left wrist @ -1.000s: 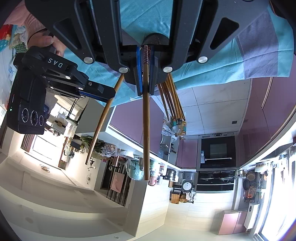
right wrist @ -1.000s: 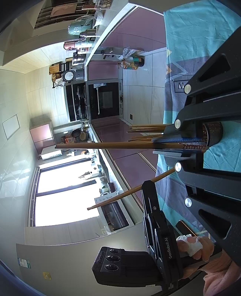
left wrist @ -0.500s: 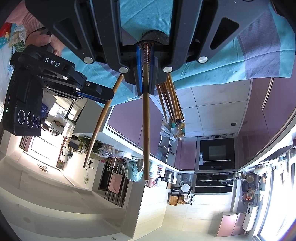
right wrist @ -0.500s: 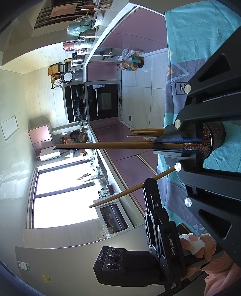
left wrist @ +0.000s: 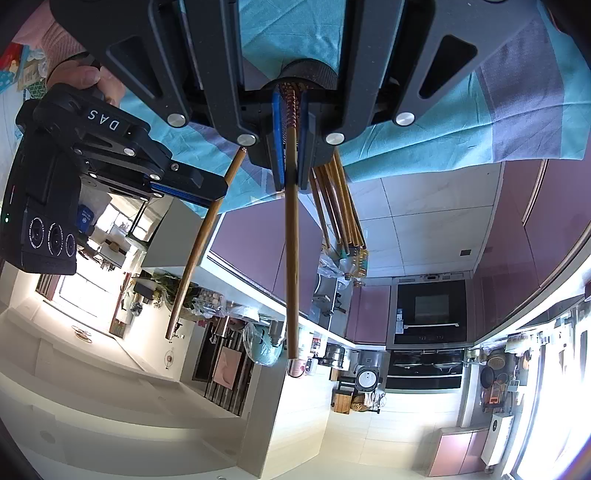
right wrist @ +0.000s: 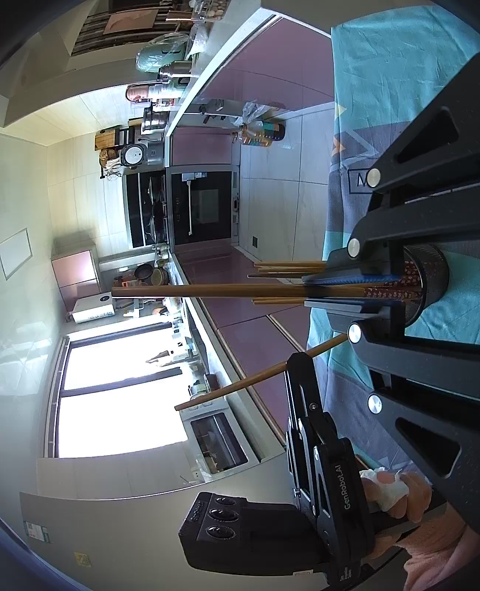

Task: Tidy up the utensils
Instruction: 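Lower the right tool's chopstick into the mesh cup while the left tool follows, then lower the left tool's chopstick into the mesh cup while the right tool pushes its own down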

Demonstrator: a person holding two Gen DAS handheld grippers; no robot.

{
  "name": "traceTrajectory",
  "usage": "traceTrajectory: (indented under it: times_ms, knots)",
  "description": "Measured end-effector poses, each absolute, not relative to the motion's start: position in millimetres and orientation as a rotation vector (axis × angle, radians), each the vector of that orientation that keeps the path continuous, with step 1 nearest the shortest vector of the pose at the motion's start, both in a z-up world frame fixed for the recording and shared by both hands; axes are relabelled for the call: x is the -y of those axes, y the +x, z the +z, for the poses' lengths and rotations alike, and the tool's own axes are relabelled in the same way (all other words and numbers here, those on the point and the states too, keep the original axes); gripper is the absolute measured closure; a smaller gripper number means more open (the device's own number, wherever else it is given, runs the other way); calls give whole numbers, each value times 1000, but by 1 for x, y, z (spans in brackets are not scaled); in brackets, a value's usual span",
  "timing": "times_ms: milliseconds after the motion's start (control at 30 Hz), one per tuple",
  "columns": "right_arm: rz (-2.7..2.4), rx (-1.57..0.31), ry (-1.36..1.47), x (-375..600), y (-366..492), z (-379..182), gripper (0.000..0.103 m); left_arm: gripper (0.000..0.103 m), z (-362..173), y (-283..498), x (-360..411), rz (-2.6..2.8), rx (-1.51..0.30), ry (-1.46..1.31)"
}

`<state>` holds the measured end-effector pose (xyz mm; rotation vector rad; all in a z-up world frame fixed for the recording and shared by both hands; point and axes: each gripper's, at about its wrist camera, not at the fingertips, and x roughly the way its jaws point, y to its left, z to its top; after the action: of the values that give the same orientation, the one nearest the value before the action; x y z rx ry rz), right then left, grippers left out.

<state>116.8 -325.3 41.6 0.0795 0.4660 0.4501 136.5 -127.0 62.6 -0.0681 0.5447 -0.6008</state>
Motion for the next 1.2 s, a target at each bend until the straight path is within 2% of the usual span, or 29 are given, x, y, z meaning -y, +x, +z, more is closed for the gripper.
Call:
traceTrajectory:
  times_ms: [1200]
  knots:
    - [420,-540,31,312,129,19,97,95,48,144,142,-603,-637,-34]
